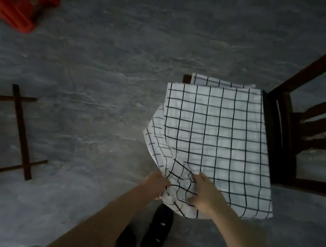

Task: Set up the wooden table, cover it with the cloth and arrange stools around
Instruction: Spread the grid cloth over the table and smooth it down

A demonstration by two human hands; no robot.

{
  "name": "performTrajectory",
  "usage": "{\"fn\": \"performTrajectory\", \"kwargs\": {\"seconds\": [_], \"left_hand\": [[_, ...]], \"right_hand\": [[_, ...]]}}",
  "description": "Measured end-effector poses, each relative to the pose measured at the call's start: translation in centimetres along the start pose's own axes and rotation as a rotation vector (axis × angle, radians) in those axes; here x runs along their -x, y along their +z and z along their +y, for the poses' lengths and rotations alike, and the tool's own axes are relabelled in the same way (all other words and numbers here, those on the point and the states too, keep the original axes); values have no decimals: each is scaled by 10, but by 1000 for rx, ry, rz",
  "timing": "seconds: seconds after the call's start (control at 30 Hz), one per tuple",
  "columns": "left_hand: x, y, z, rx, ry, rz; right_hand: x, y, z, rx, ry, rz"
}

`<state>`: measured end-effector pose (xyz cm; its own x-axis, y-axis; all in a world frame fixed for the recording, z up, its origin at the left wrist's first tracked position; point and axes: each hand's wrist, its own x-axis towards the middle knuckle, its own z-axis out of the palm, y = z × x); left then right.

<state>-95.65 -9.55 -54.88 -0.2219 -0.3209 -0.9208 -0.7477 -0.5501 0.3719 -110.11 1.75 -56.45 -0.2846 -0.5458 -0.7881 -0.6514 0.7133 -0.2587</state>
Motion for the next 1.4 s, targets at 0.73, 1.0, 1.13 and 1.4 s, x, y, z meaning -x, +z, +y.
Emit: {"fn": "performTrajectory", "kwargs": {"seconds": [0.73,1.0,1.13,1.4], "left_hand": [[389,-334,-23,-988,144,536],[513,-437,-93,-921,184,687],[568,-490,-137,-892,127,842],[652,-566,-258,-711,-30,1067]], "right_hand": [[208,-110,-410,435,-990,206],[292,-41,-594,669,-1399,101],[312,-18,-660,505,-1397,-15],[335,-8,-764,709,-1478,133]]}}
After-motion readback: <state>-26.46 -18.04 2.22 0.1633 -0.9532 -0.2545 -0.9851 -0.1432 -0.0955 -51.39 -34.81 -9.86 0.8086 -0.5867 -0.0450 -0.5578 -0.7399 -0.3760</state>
